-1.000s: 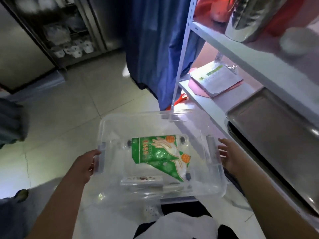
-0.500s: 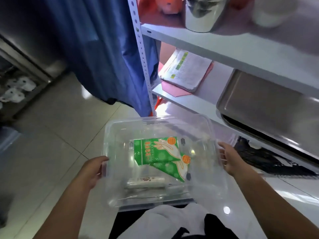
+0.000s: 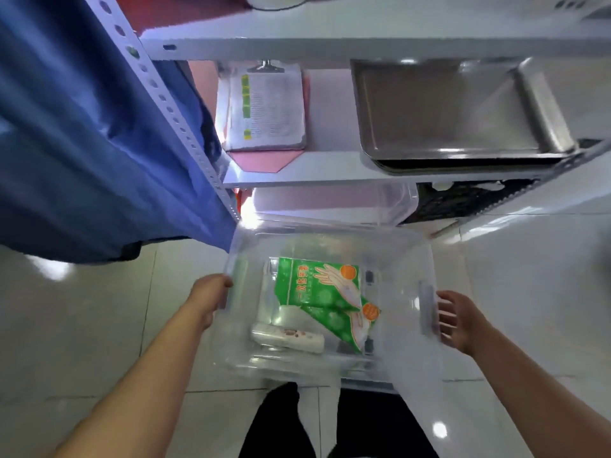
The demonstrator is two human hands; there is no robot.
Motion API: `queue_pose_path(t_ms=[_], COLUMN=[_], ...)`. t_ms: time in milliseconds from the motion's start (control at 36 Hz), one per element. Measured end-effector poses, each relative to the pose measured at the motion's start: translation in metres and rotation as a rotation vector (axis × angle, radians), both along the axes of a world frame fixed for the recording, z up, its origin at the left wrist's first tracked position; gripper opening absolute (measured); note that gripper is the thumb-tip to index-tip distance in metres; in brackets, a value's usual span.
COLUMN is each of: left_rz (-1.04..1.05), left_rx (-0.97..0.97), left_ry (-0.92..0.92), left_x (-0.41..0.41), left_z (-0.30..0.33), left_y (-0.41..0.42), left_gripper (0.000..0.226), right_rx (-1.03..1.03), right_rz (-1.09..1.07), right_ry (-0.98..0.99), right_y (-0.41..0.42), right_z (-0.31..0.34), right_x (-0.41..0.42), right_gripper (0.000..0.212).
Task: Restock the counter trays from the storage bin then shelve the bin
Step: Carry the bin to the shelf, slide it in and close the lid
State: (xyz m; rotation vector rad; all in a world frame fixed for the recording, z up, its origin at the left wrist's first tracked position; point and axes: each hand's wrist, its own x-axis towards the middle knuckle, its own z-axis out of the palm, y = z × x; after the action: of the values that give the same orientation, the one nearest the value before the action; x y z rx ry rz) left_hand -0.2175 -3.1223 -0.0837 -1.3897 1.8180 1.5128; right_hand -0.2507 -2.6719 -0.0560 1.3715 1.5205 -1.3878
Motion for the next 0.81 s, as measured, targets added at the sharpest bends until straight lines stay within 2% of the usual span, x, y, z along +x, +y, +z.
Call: queue_pose_path(t_ms=[111, 222, 361, 583, 694, 806], left_rz=[-0.197, -0.365, -0.484, -0.631, -0.754, -0.88], left_rx=[-0.033, -0.079, -0.127, -0.276, -0.352, -0.432], left_ry=[0.015, 0.047, 0.06, 0.188, 0.166, 0.145], left_x=[-0.049, -0.086, -0.128, -0.188, -0.209, -0.223], left_z=[-0.027, -0.053, -0.096, -0.14, -0.155, -0.171], left_y=[0.004, 0.021, 0.041, 0.079, 0.095, 0.112], left_gripper=[0.019, 0.02, 0.044, 0.056, 0.063, 0.063], right_rx=[-0.006, -0.02, -0.069, -0.148, -0.159, -0.135], right_rz=[-0.189, -0.284, -0.371, -0.515, -0.509, -0.581], right_ry=[-0.025, -0.056, -0.043, 0.015, 0.035, 0.03], right_y=[-0.008, -0.016, -0.023, -0.037, -0.054, -0.065], right_z=[-0.024, -0.052, -0.096, -0.165, -0.193, -0.216], right_x=[0.044, 0.072, 0.089, 0.105, 0.102, 0.098], right_gripper=[0.018, 0.015, 0.015, 0.018, 0.013, 0.017])
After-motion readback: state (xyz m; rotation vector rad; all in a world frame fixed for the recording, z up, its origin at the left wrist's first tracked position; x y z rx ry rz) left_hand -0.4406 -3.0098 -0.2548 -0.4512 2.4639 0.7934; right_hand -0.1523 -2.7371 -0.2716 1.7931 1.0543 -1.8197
